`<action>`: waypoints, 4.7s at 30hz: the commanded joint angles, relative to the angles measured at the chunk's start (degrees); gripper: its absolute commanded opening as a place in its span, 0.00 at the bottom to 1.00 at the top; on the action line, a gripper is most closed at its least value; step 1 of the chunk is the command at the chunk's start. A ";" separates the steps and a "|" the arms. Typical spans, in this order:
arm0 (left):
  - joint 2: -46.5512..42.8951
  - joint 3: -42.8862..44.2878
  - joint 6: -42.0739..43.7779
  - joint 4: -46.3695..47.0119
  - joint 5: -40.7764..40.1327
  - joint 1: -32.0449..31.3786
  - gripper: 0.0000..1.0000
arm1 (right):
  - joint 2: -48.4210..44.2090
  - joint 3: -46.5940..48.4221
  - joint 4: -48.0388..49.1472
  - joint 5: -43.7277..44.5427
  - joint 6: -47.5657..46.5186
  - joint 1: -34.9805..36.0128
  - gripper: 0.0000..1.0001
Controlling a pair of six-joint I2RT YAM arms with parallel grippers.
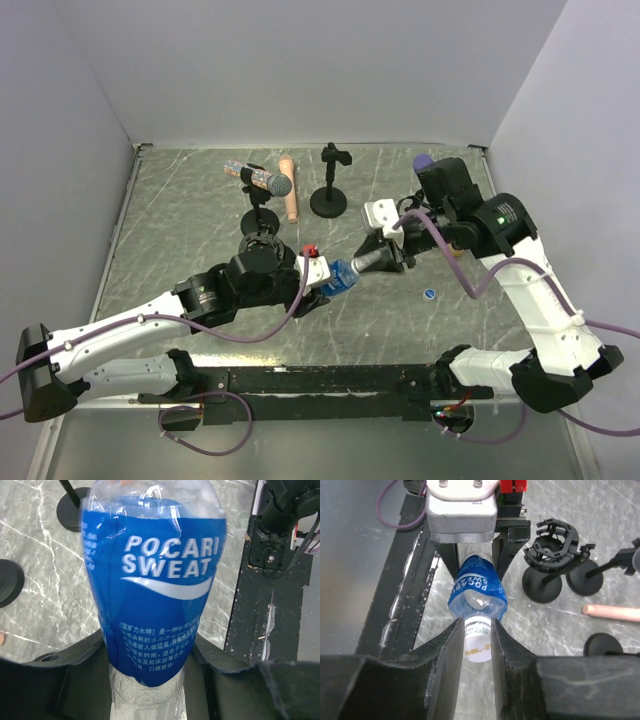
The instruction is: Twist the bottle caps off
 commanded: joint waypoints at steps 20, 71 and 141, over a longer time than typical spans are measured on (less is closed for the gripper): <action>-0.51 1.42 -2.35 3.02 0.87 1.36 0.06 | 1.92 -0.19 3.24 -1.99 26.70 -3.82 0.65; -0.07 4.23 18.57 -1.37 -3.00 1.27 0.03 | -37.38 -46.09 26.38 27.27 -68.77 18.76 0.15; -0.34 -5.18 -16.23 8.64 31.79 3.90 0.01 | -1.21 2.73 -7.32 -4.39 -1.30 8.98 0.03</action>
